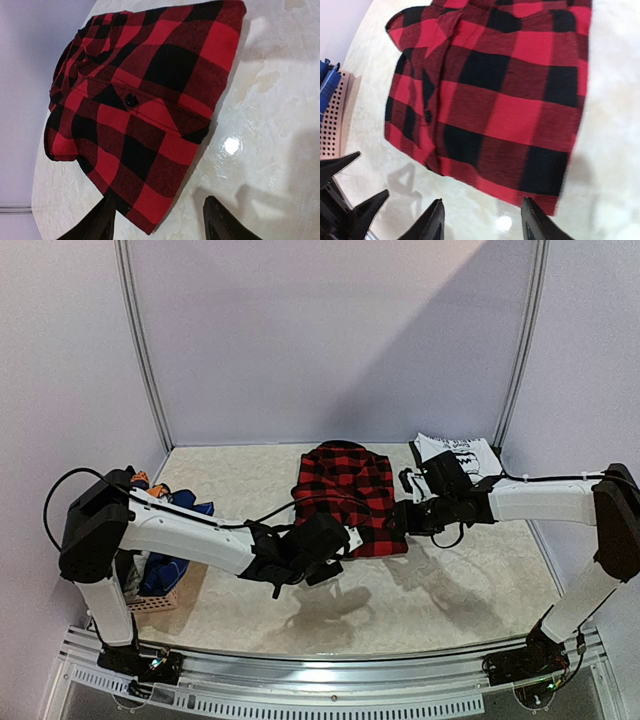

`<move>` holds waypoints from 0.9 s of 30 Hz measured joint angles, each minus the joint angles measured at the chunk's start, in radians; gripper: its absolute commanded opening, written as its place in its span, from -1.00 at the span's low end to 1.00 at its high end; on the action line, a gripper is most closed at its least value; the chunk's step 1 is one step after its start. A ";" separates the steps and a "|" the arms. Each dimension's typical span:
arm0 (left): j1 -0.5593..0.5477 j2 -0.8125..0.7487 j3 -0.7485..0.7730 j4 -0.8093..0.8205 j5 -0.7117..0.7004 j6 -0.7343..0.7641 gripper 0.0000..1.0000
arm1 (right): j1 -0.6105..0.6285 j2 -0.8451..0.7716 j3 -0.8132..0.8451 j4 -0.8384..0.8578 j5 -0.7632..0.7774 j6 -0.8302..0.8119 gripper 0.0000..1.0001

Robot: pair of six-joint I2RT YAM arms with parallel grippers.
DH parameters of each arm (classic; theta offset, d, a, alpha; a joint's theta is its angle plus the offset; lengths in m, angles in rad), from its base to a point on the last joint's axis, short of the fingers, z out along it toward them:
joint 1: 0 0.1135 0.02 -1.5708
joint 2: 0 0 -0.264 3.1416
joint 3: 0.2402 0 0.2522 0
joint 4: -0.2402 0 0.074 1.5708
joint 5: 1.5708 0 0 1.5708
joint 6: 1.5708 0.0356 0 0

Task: Fold and stack the mixed laundry pile
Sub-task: Move the 2/3-rectangle-folded shirt to the center of the board.

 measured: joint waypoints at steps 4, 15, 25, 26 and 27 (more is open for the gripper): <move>-0.002 0.034 0.053 -0.009 -0.009 0.029 0.24 | -0.031 -0.033 -0.032 0.018 0.011 0.008 0.40; -0.003 0.168 0.161 -0.076 -0.011 0.092 0.24 | -0.086 -0.087 -0.089 0.062 0.035 0.013 0.53; -0.003 0.262 0.238 -0.105 -0.006 0.124 0.17 | -0.113 -0.090 -0.094 0.069 0.038 0.017 0.53; -0.003 0.263 0.239 -0.105 -0.006 0.124 0.15 | -0.113 -0.090 -0.094 0.069 0.038 0.017 0.53; -0.003 0.265 0.243 -0.107 -0.004 0.129 0.14 | -0.113 -0.090 -0.094 0.069 0.038 0.018 0.53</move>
